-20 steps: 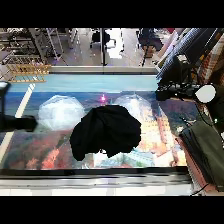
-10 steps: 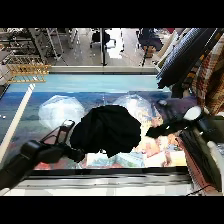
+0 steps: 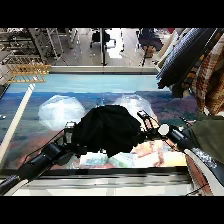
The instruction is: Fold the clothes and pants, and hang the long-sleeved shirts on hangers.
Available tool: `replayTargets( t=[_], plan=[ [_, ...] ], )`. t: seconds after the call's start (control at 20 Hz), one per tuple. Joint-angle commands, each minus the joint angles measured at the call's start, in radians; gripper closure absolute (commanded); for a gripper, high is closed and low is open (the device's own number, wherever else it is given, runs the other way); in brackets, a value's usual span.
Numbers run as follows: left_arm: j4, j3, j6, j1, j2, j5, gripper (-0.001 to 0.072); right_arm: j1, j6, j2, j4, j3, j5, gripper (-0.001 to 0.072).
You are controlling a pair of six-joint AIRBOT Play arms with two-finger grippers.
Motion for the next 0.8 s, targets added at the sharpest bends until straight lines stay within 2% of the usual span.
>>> replayTargets(
  t=[0.0,0.1,0.15,0.3,0.45,0.5,0.65,0.75],
  plan=[
    [0.008,0.037,0.203,0.030,0.079,0.083,0.0694,-0.003,0.043,0.039,-0.168,0.046,0.104,0.0702],
    [-0.068,0.136,0.483,0.103,0.211,0.249,0.0695,-0.037,0.132,0.150,-0.346,0.142,0.270,0.0702],
    [-0.121,0.203,0.577,0.162,0.268,0.307,0.0695,-0.054,0.158,0.218,-0.401,0.204,0.332,0.0702],
    [-0.307,0.475,0.763,0.415,0.401,0.405,0.0695,-0.097,0.167,0.447,-0.432,0.413,0.393,0.0702],
    [-0.508,0.768,0.865,0.679,0.440,0.449,0.0695,-0.099,0.167,0.632,-0.422,0.575,0.344,0.0702],
    [-0.554,0.861,0.869,0.756,0.439,0.459,0.0695,-0.099,0.167,0.679,-0.398,0.617,0.321,0.0702],
    [-0.565,1.043,0.857,0.896,0.438,0.459,0.0695,-0.099,0.166,0.747,-0.326,0.705,0.256,0.0702],
    [-0.539,1.078,0.858,0.941,0.438,0.458,0.0695,-0.099,0.166,0.739,-0.313,0.741,0.254,0.0702]
  ],
)
